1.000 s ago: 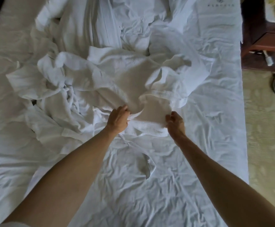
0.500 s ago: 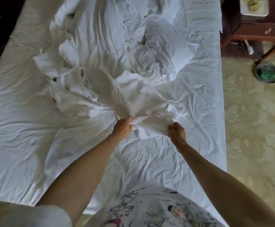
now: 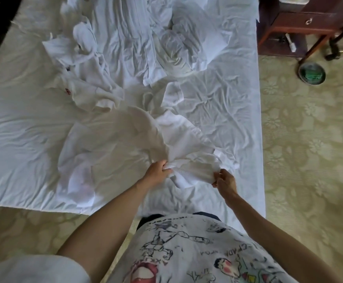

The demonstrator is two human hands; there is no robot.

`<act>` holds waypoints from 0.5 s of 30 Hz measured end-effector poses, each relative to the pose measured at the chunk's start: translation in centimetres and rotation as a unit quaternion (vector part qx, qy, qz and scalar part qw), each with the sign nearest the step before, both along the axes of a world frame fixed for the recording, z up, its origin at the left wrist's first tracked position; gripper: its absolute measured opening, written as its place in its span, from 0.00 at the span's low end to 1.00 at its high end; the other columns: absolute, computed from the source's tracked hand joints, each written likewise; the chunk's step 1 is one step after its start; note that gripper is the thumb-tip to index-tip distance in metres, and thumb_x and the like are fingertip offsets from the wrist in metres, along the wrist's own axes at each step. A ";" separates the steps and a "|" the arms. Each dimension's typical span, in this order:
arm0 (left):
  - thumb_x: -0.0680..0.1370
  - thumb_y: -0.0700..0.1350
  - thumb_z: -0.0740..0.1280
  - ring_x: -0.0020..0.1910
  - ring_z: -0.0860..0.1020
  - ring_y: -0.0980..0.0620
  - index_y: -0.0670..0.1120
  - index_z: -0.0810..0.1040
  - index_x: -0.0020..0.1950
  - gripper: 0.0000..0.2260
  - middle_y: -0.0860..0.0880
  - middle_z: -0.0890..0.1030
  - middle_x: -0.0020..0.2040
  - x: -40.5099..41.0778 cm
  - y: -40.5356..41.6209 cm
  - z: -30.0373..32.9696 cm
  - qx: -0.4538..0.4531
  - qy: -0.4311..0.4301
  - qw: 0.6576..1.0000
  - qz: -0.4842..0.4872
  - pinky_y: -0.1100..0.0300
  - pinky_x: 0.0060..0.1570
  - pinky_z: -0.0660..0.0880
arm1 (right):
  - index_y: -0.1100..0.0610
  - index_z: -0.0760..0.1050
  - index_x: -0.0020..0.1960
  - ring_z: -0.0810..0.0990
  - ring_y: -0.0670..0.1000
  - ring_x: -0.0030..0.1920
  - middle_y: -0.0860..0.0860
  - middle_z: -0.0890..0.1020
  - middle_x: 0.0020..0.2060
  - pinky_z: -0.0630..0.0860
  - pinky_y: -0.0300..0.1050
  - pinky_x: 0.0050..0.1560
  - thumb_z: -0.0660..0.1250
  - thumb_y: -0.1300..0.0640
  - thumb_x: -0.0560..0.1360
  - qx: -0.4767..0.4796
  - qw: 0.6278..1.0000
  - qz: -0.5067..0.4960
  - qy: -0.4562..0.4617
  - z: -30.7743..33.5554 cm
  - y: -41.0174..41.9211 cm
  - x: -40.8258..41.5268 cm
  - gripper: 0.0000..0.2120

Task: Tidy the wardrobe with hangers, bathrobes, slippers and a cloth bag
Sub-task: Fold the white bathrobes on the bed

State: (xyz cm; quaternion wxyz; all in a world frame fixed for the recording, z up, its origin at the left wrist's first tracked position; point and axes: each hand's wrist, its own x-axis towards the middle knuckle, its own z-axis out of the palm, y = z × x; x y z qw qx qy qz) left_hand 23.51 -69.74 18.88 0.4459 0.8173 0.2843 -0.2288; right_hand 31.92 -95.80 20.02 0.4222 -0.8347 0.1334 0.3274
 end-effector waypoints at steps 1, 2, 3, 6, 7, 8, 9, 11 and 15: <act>0.72 0.52 0.70 0.41 0.75 0.49 0.46 0.71 0.40 0.12 0.51 0.77 0.38 -0.7 -0.6 0.0 -0.008 -0.005 1.000 -0.001 0.60 0.33 0.66 | 0.61 0.76 0.46 0.80 0.54 0.36 0.58 0.81 0.37 0.77 0.49 0.40 0.61 0.62 0.81 -0.004 1.000 -0.005 0.000 0.0 -0.6 -0.9 0.07; 0.73 0.49 0.71 0.41 0.76 0.49 0.46 0.72 0.40 0.11 0.50 0.78 0.39 -1.0 -1.1 -0.1 -0.013 -0.008 1.000 -0.001 0.61 0.33 0.66 | 0.61 0.76 0.46 0.79 0.55 0.36 0.58 0.81 0.36 0.78 0.50 0.40 0.61 0.62 0.81 -0.010 1.000 -0.007 -0.002 0.0 -1.0 -1.4 0.08; 0.75 0.47 0.71 0.43 0.77 0.48 0.45 0.73 0.41 0.10 0.48 0.79 0.41 -1.2 -1.4 -0.2 -0.013 -0.009 1.000 -0.002 0.59 0.34 0.67 | 0.62 0.76 0.46 0.79 0.55 0.35 0.58 0.81 0.35 0.77 0.50 0.39 0.61 0.61 0.81 -0.016 1.000 -0.008 -0.005 -0.1 -1.3 -1.6 0.08; 0.76 0.47 0.71 0.44 0.79 0.45 0.39 0.76 0.45 0.11 0.43 0.82 0.44 -1.0 -1.5 -1.0 -0.012 -0.017 1.000 0.003 0.53 0.41 0.70 | 0.63 0.75 0.43 0.79 0.53 0.33 0.55 0.81 0.32 0.76 0.49 0.37 0.62 0.59 0.81 -0.039 0.999 0.012 -0.030 -0.3 -1.1 -1.1 0.10; 0.75 0.48 0.72 0.42 0.77 0.45 0.39 0.76 0.44 0.12 0.45 0.82 0.41 -0.6 -1.3 -1.2 -0.007 -0.016 1.000 0.003 0.52 0.40 0.70 | 0.62 0.74 0.42 0.79 0.53 0.33 0.55 0.81 0.32 0.77 0.50 0.38 0.62 0.58 0.81 -0.052 0.998 0.020 -0.039 -0.9 -0.8 -0.4 0.11; 0.75 0.48 0.72 0.39 0.75 0.47 0.40 0.75 0.41 0.13 0.47 0.79 0.37 -0.2 -1.1 -1.6 -0.003 -0.015 1.000 -0.002 0.53 0.38 0.69 | 0.62 0.75 0.41 0.80 0.54 0.34 0.56 0.81 0.33 0.78 0.52 0.41 0.62 0.56 0.81 -0.069 0.996 0.027 -0.043 -1.7 -0.5 0.5 0.13; 0.74 0.48 0.73 0.37 0.72 0.49 0.41 0.73 0.40 0.13 0.50 0.77 0.35 0.3 -0.8 -2.1 0.000 -0.009 1.000 -0.013 0.55 0.37 0.67 | 0.62 0.76 0.41 0.81 0.56 0.37 0.57 0.82 0.34 0.79 0.53 0.44 0.62 0.55 0.81 -0.092 0.994 0.032 -0.041 -2.7 -0.4 1.4 0.13; 0.73 0.50 0.73 0.39 0.74 0.51 0.42 0.77 0.44 0.12 0.52 0.77 0.37 1.3 0.0 -3.3 -0.001 -0.005 0.999 -0.040 0.58 0.38 0.68 | 0.62 0.79 0.46 0.82 0.61 0.48 0.61 0.84 0.42 0.78 0.52 0.51 0.62 0.53 0.80 -0.145 0.988 0.045 -0.033 -4.9 -0.2 3.2 0.13; 0.71 0.57 0.77 0.54 0.79 0.54 0.48 0.78 0.64 0.25 0.52 0.81 0.57 3.3 2.2 -5.5 -0.053 -0.006 0.999 -0.005 0.59 0.57 0.77 | 0.57 0.78 0.56 0.79 0.61 0.59 0.57 0.83 0.53 0.74 0.51 0.58 0.67 0.49 0.77 -0.201 0.978 0.003 -0.060 -7.6 0.7 5.7 0.13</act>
